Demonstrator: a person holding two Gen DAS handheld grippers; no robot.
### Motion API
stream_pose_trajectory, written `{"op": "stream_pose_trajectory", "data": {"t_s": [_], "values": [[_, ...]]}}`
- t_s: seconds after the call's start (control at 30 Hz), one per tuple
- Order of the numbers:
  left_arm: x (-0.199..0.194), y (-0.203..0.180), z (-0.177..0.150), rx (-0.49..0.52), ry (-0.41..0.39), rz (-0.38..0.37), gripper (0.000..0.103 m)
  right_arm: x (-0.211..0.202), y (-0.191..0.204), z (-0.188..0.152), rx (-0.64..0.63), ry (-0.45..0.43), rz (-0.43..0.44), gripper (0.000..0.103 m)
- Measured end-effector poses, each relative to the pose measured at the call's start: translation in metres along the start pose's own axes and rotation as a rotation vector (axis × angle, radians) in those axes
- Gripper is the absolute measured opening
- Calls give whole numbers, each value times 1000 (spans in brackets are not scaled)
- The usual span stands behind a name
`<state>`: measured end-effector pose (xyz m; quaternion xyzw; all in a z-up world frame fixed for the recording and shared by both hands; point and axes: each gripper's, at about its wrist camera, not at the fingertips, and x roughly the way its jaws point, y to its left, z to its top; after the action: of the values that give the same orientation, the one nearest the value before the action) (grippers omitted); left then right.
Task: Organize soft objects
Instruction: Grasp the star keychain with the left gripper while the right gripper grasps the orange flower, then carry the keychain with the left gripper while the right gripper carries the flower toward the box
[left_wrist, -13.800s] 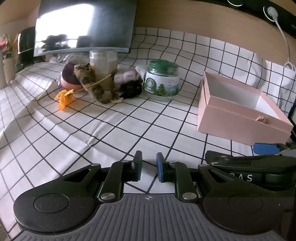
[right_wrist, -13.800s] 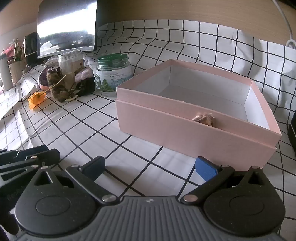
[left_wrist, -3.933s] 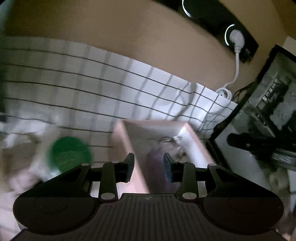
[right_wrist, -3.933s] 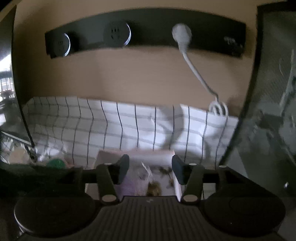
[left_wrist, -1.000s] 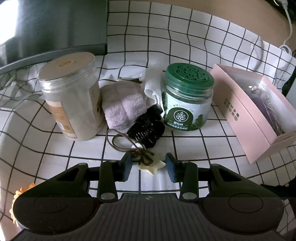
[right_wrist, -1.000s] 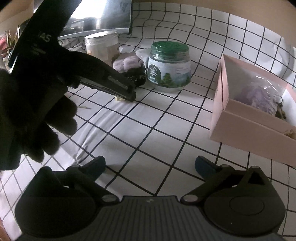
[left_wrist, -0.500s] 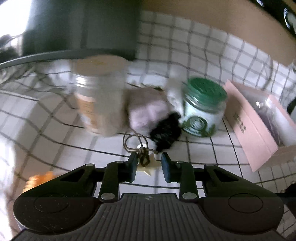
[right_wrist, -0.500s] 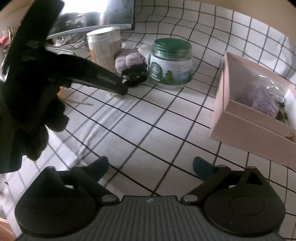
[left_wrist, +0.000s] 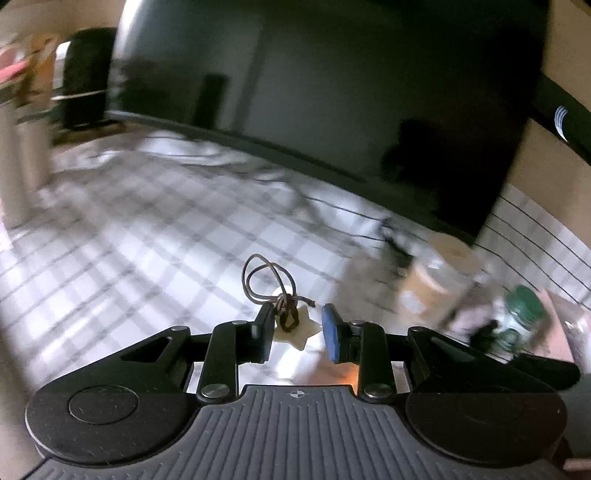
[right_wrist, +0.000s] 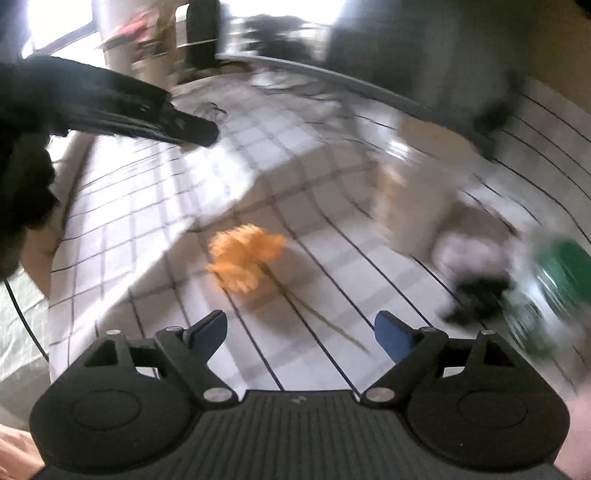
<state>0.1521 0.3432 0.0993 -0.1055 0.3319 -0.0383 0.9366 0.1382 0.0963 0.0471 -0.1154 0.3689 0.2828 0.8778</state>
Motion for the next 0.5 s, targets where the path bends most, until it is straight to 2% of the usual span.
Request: {"op": "stream_pose_trajectory", "data": {"t_s": [0.1,0.17,0.3,0.37,0.47,0.5], "values": [[-5,26,-2,-37,8,31,32,21,14,18,-55,-4,38,75],[-3,37,-5,-48,20,39,32,36,22,27,-81,15,52,63],[2,49,-8,-60,44,29,32,61,30,41,-92,57,65,53],[6,52,-9,-63,49,22,32,65,33,44,-97,65,67,31],[15,49,1,-56,44,-5,32,58,33,52,-68,59,73,18],[19,46,6,-52,39,-19,32,54,30,56,-44,53,78,16]]}}
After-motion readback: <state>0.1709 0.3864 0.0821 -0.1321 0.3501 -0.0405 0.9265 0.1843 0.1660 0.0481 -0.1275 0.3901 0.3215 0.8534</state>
